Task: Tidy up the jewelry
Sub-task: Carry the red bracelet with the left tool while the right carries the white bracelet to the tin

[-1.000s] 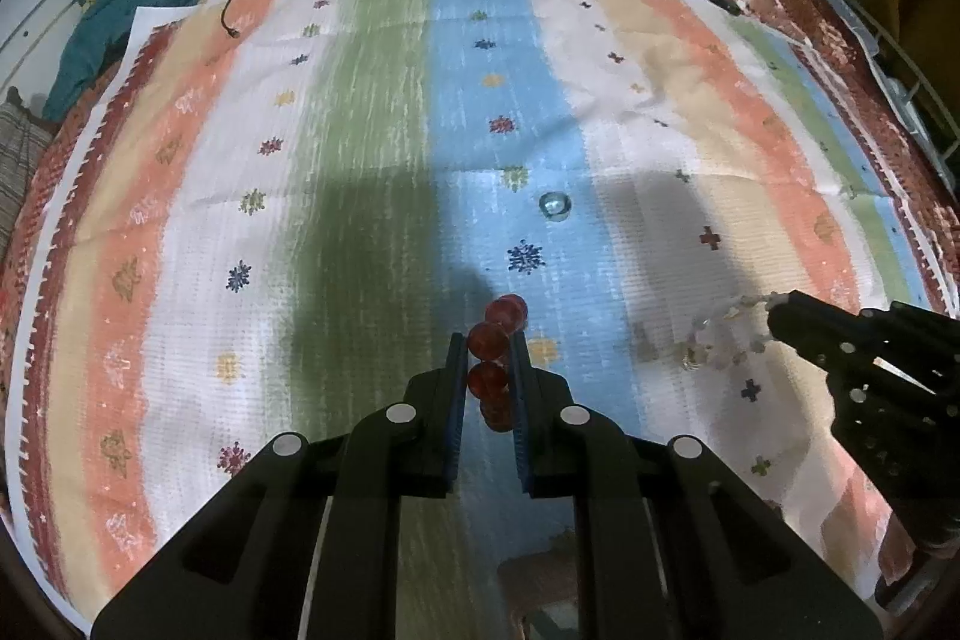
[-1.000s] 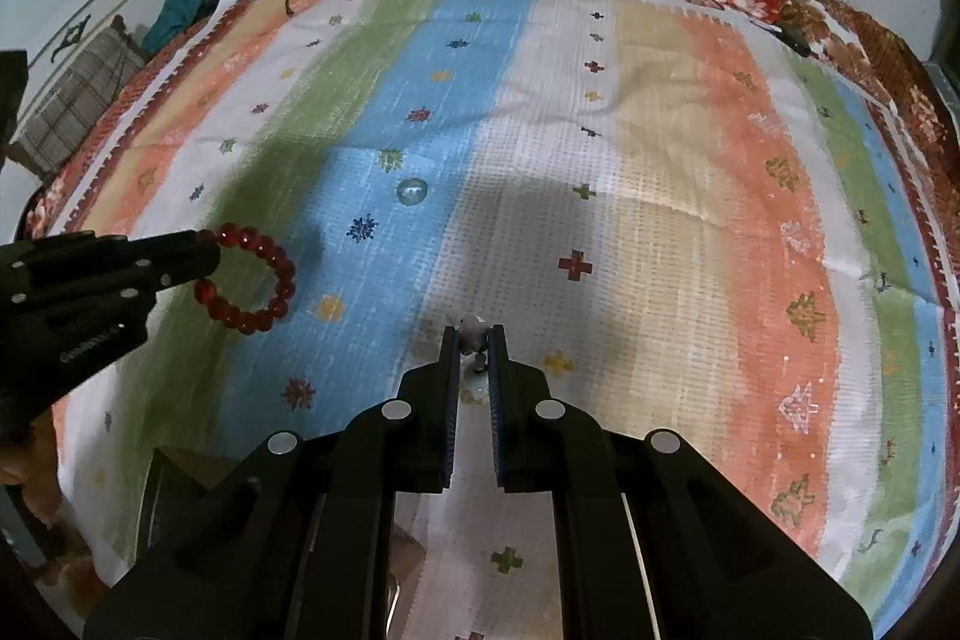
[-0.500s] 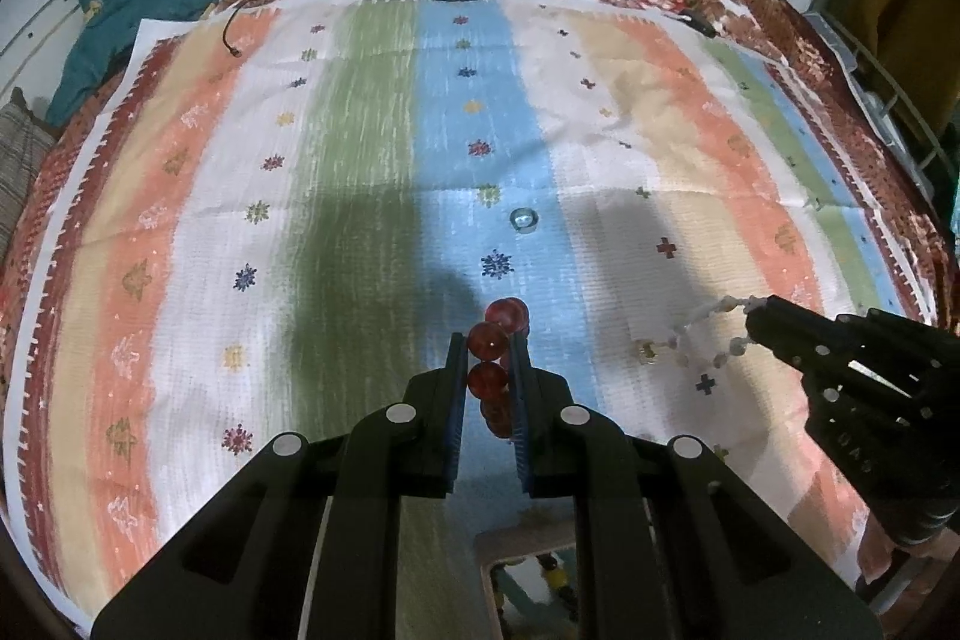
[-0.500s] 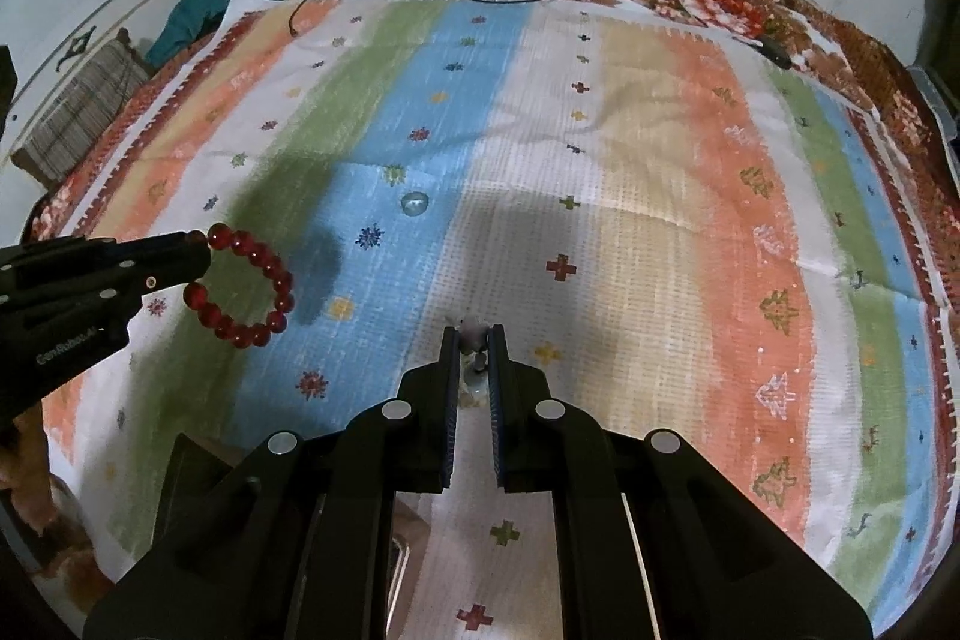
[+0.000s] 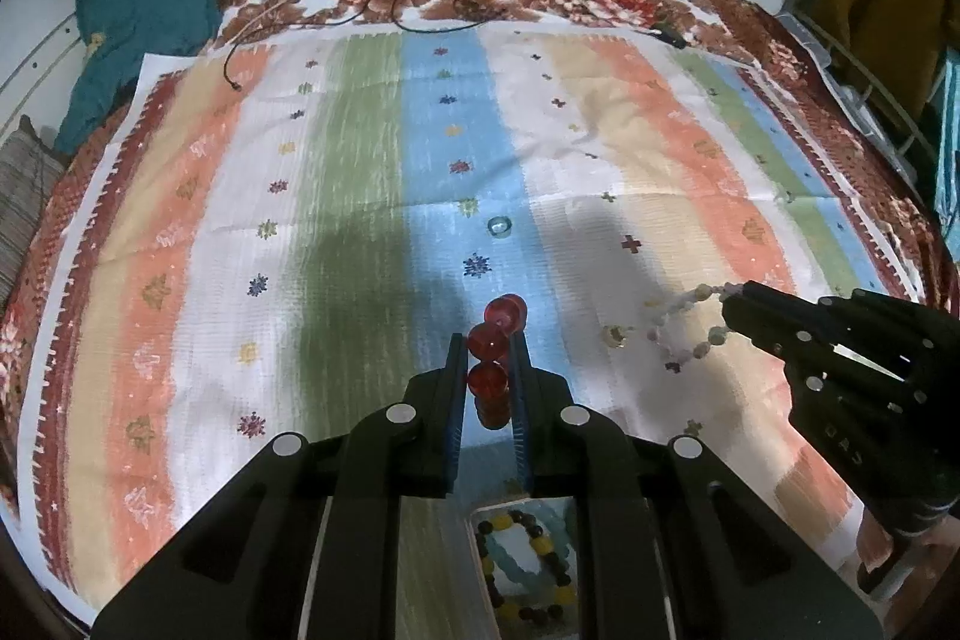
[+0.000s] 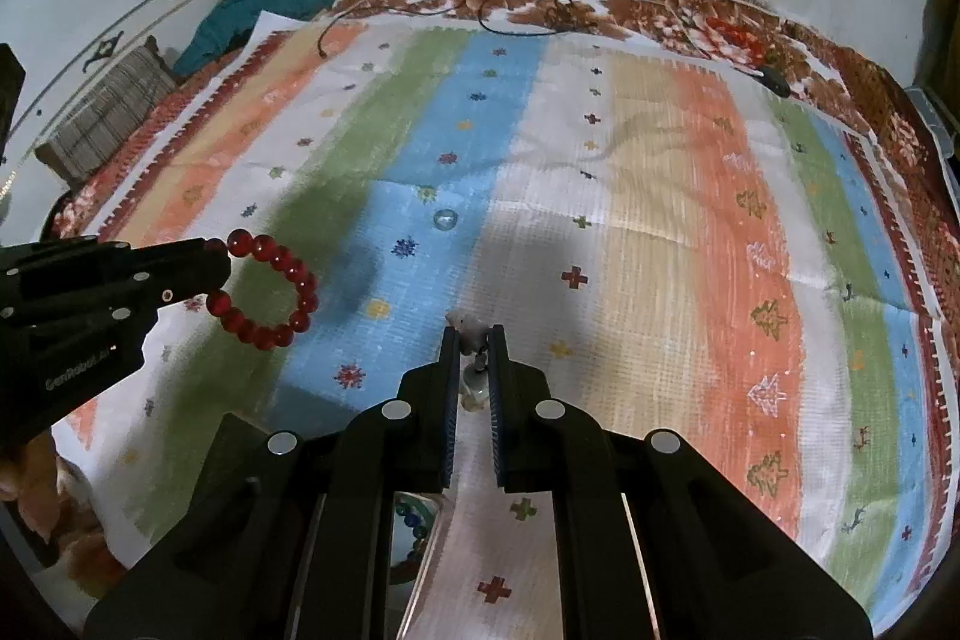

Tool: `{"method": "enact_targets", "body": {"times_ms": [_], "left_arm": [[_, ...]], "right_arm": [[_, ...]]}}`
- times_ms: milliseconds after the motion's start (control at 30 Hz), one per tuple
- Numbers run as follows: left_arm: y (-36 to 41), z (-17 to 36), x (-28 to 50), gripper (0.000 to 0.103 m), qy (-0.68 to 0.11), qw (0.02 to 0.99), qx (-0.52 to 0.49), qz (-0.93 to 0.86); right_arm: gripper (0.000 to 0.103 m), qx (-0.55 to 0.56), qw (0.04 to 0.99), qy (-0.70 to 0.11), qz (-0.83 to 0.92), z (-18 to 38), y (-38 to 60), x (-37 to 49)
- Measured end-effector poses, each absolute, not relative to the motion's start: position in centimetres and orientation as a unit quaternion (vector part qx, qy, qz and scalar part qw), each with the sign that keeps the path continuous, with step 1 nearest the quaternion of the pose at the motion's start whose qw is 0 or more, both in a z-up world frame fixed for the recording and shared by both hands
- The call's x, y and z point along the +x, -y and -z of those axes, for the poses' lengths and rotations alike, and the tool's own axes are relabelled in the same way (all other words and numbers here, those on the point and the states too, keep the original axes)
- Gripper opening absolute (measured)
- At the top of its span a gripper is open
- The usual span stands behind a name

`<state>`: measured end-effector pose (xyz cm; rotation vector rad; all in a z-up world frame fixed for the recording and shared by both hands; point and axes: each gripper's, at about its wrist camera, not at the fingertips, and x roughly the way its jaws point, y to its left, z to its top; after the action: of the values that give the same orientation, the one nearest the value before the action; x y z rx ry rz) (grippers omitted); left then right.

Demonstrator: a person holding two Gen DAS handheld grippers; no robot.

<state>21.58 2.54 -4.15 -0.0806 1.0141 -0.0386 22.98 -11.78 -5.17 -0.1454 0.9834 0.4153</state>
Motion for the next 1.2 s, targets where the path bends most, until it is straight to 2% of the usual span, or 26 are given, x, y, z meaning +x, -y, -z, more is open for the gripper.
{"method": "enact_targets", "body": {"times_ms": [1200], "left_arm": [[-0.8,0.9,12.8,0.013,-0.444,0.893,-0.037,0.054]], "right_arm": [[0.01,-0.061,0.862,-0.438,-0.246,2.7,12.8,14.3]]}}
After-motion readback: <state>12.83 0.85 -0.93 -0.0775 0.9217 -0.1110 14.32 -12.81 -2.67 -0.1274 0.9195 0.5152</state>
